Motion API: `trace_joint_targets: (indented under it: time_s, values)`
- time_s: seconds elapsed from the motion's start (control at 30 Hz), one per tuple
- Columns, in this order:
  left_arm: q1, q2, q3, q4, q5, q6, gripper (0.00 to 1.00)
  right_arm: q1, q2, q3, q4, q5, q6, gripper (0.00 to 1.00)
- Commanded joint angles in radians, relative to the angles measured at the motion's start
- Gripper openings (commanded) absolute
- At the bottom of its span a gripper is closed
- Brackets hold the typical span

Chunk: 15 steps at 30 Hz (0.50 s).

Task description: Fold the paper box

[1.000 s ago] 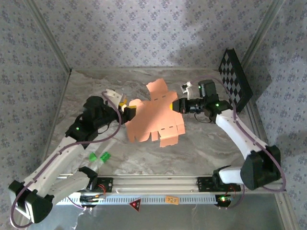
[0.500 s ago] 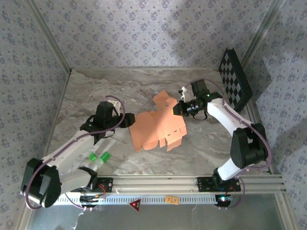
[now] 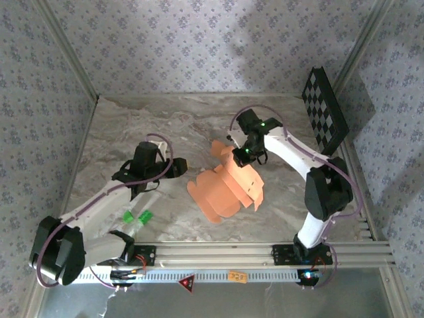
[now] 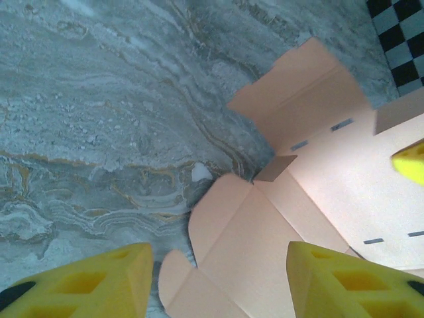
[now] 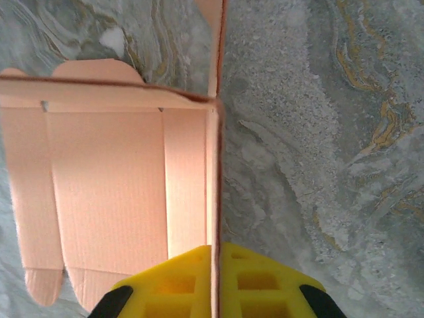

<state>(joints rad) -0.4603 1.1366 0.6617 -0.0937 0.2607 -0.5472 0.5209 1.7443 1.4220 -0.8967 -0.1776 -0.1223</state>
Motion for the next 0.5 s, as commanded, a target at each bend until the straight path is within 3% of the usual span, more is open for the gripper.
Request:
trace_joint_targets:
  time_s: [0.0,0.27,0.47]
  values:
    - [-0.007,-0.052,0.006,-0.004,-0.02,0.024,0.56,0.038,0.034,0.042,-0.07,0.097,-0.125,0.0]
    - [-0.008,-0.105,-0.006,-0.007,-0.044,0.069,0.57,0.129,0.076,0.066,-0.055,0.132,-0.292,0.0]
    - [-0.006,-0.066,0.049,-0.061,-0.083,0.122,0.57,0.136,0.072,0.063,-0.043,0.073,-0.375,0.0]
